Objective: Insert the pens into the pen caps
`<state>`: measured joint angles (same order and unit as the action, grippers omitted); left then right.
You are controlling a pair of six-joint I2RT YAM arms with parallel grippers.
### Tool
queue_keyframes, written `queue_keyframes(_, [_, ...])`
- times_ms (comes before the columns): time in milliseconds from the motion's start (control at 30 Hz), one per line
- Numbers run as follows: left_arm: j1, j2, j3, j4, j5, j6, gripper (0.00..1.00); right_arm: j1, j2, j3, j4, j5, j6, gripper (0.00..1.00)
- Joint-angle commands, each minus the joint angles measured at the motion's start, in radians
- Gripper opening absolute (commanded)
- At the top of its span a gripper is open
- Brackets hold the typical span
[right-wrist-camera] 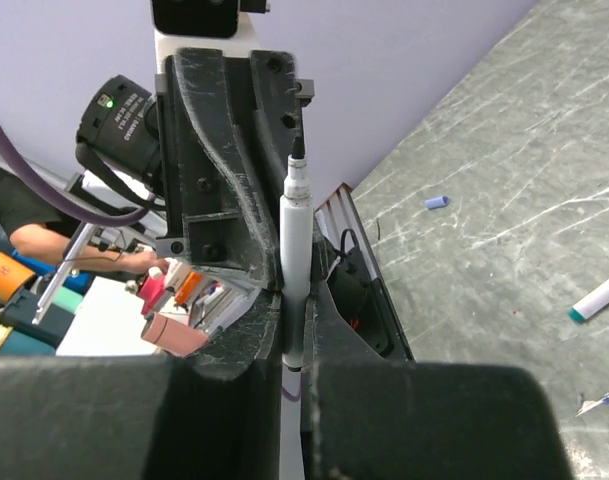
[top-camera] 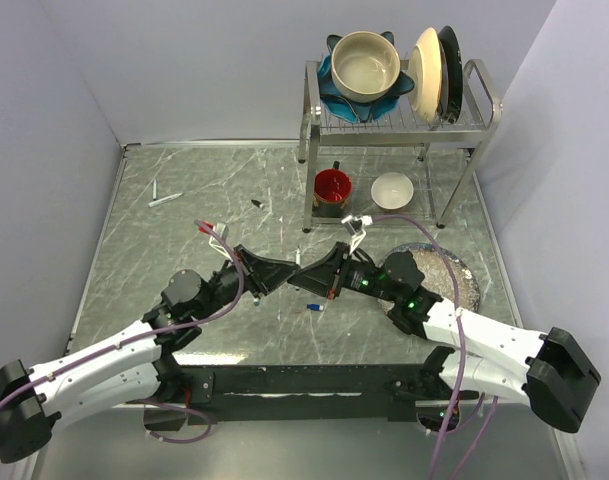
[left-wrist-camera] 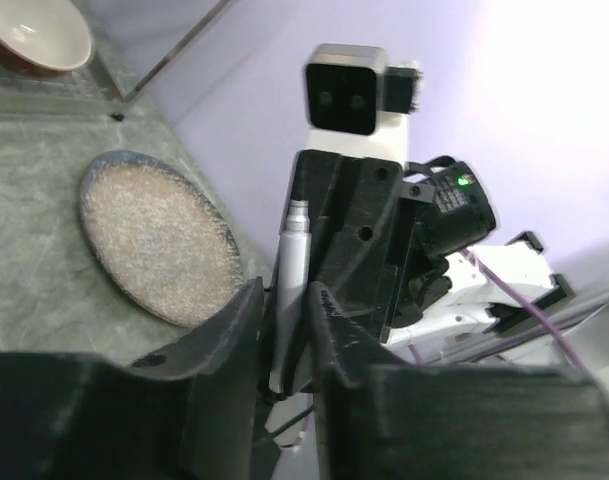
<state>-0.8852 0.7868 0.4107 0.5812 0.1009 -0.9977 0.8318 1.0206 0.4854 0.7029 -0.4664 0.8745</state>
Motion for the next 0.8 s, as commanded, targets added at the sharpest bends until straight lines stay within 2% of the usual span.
queue_keyframes(0, [-0.008,-0.023,0.091,-0.121,-0.061,0.056,0.55,0.006,-0.065,-0.005,0.018,0.021,-0.031,0.0])
queue_keyframes(100, [-0.008,-0.044,0.138,-0.233,-0.098,0.071,0.78,0.006,-0.115,-0.001,-0.089,0.083,-0.074,0.0])
queue_keyframes(167, [-0.006,-0.055,0.164,-0.297,-0.169,0.074,0.82,0.007,-0.16,0.001,-0.169,0.118,-0.104,0.0])
queue_keyframes(233, [-0.006,-0.063,0.221,-0.43,-0.243,0.064,0.88,0.006,-0.191,-0.002,-0.215,0.166,-0.121,0.0])
queue_keyframes(333, [-0.005,-0.049,0.307,-0.631,-0.449,0.025,0.92,0.006,-0.254,-0.018,-0.279,0.218,-0.149,0.0])
queue_keyframes(367, [-0.004,-0.038,0.335,-0.682,-0.565,0.004,0.92,0.004,-0.284,-0.022,-0.301,0.224,-0.161,0.0])
queue_keyframes(467, [0.031,0.04,0.45,-0.886,-0.696,-0.025,0.89,0.006,-0.335,-0.024,-0.341,0.239,-0.181,0.0])
queue_keyframes(500, [0.084,0.095,0.511,-0.923,-0.714,-0.016,0.9,0.006,-0.347,-0.024,-0.351,0.245,-0.189,0.0])
queue_keyframes(567, [0.167,0.153,0.568,-1.02,-0.681,-0.015,0.91,0.007,-0.388,-0.027,-0.381,0.264,-0.209,0.0])
queue_keyframes(600, [0.269,0.208,0.611,-1.035,-0.594,-0.016,0.91,0.006,-0.404,-0.03,-0.39,0.273,-0.213,0.0])
queue_keyframes(633, [0.32,0.236,0.623,-1.032,-0.546,-0.018,0.9,0.006,-0.418,-0.034,-0.398,0.281,-0.219,0.0])
queue_keyframes(700, [0.432,0.302,0.629,-0.985,-0.463,-0.009,0.88,0.006,-0.454,-0.036,-0.427,0.301,-0.238,0.0])
queue_keyframes(767, [0.482,0.356,0.634,-0.893,-0.376,0.051,0.86,0.006,-0.482,-0.036,-0.454,0.31,-0.255,0.0])
